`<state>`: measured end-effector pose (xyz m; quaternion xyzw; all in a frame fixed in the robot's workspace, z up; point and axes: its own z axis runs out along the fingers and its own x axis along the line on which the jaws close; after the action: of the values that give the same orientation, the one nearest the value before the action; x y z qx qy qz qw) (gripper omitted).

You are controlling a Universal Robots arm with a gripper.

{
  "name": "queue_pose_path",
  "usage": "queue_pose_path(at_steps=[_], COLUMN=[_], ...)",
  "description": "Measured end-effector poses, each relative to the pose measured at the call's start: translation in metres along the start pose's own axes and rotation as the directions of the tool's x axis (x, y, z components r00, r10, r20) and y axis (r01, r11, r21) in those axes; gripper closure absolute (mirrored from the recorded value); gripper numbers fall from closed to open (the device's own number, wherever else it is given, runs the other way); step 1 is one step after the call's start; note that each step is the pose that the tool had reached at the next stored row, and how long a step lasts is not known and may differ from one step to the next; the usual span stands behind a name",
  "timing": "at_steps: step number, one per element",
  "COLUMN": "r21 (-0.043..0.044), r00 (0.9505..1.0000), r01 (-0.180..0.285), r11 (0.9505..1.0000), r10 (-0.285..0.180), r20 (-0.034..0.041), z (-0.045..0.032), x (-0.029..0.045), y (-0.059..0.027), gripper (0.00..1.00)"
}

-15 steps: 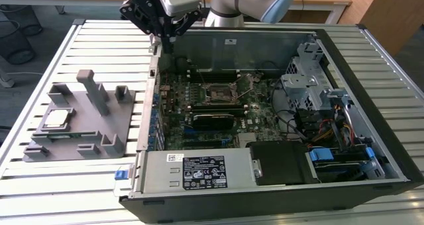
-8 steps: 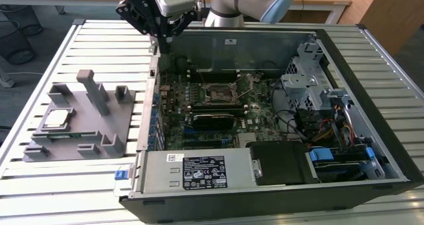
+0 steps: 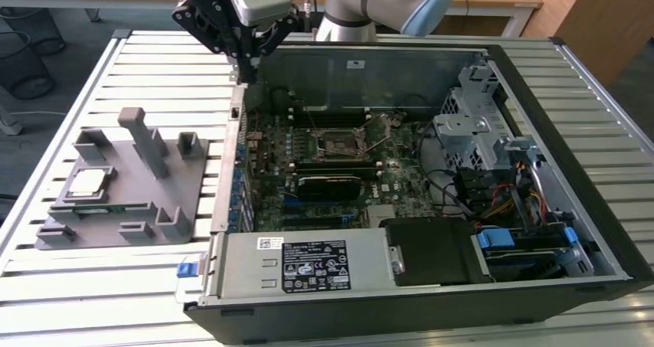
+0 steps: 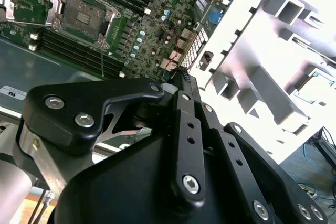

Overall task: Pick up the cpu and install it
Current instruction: 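Reach for the cpu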

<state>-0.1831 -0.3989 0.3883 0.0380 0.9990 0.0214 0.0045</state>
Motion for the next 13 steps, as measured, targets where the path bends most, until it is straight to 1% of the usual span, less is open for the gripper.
queue_pose_path(at_steps=[5,13], r21=[-0.0001,0.0001], r00=[1.0,1.0], r01=[0.0,0.0], r11=[1.0,1.0], r10=[0.0,0.0], r20=[-0.0004,-0.0013], z=[0.0004,0.0007], x=[0.0043,0.0086], y=[-0.0003,-0.0007], gripper=[0.89,0.89])
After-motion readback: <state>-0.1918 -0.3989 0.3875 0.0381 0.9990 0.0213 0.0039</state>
